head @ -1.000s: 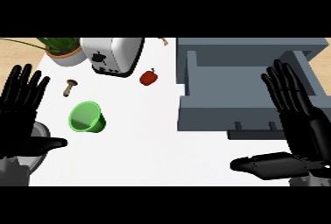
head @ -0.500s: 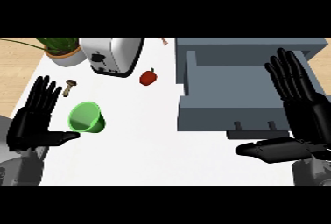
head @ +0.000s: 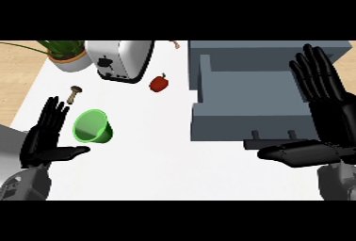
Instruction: Pick up the cup, place it into the drawer and close the drawer
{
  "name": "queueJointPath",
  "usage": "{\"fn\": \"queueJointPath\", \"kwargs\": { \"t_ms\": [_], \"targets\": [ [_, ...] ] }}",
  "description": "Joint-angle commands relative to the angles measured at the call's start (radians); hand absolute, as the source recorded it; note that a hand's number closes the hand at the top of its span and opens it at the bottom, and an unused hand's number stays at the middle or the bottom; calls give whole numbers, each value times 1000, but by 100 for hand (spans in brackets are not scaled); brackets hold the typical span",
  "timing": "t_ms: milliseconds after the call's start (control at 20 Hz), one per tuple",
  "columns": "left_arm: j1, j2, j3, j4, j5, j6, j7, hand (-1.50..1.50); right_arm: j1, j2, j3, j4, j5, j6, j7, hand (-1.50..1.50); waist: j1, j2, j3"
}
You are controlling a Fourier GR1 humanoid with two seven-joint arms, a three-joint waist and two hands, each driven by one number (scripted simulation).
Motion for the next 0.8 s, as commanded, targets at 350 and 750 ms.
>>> {"fn": "queueJointPath", "kwargs": {
  "t_ms": [350, 750],
  "targets": [
    [-140, 46, 14, 537, -119, -4, -389, -150, -63, -5, -15, 19, 5, -6, 36, -150, -10, 5, -2],
    [-198, 53, 29, 700, -139, -7, -526, -150, 12, 3, -29, 15, -28, 30, -13, -150, -25, 10, -4]
  ]
}}
